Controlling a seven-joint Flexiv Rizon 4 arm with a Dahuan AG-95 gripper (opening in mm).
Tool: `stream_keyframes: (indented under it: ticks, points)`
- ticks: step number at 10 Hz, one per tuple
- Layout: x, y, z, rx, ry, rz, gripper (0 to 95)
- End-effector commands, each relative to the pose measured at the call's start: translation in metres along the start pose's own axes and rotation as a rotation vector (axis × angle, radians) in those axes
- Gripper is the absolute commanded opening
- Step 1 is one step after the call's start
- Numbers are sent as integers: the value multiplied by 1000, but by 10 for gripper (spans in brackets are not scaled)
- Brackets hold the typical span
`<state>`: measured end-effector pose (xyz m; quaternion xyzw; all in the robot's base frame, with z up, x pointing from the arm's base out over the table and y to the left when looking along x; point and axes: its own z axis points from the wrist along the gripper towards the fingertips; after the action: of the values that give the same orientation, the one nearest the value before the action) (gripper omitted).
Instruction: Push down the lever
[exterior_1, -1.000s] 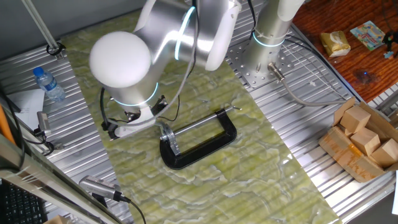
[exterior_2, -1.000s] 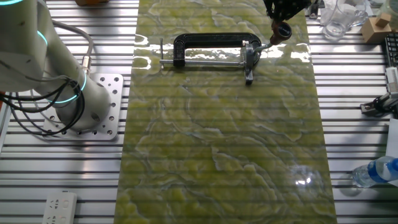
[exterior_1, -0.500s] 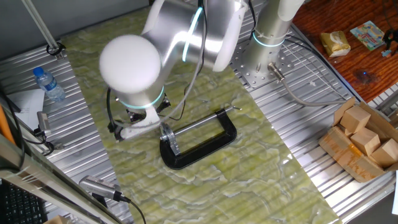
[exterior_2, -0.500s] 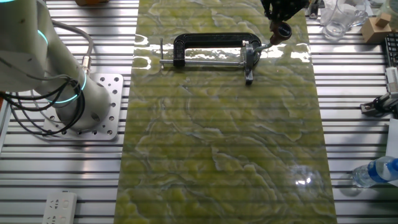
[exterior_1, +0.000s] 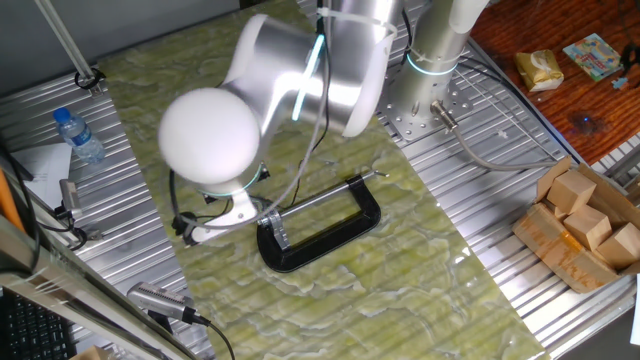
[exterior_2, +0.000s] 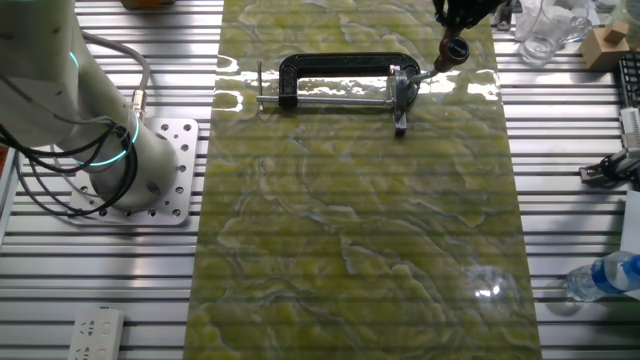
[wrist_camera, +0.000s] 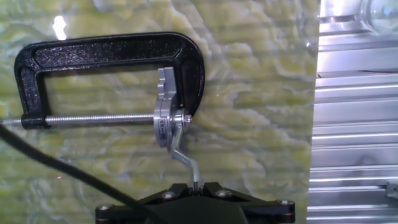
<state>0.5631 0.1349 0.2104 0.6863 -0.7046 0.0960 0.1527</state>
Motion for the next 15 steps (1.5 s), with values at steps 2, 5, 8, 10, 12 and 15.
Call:
stream_keyframes:
  ticks: [2,5,8,10,12,15]
  points:
    - [4,-2,5,10,8,-16,0]
    - [5,-4,10,19,11,-30,0]
    - [7,-5,16,33,10,-49,0]
    - [8,-5,19,41,7,-62,0]
    - [10,-4,21,49,7,-72,0]
    - [13,-4,28,70,4,-88,0]
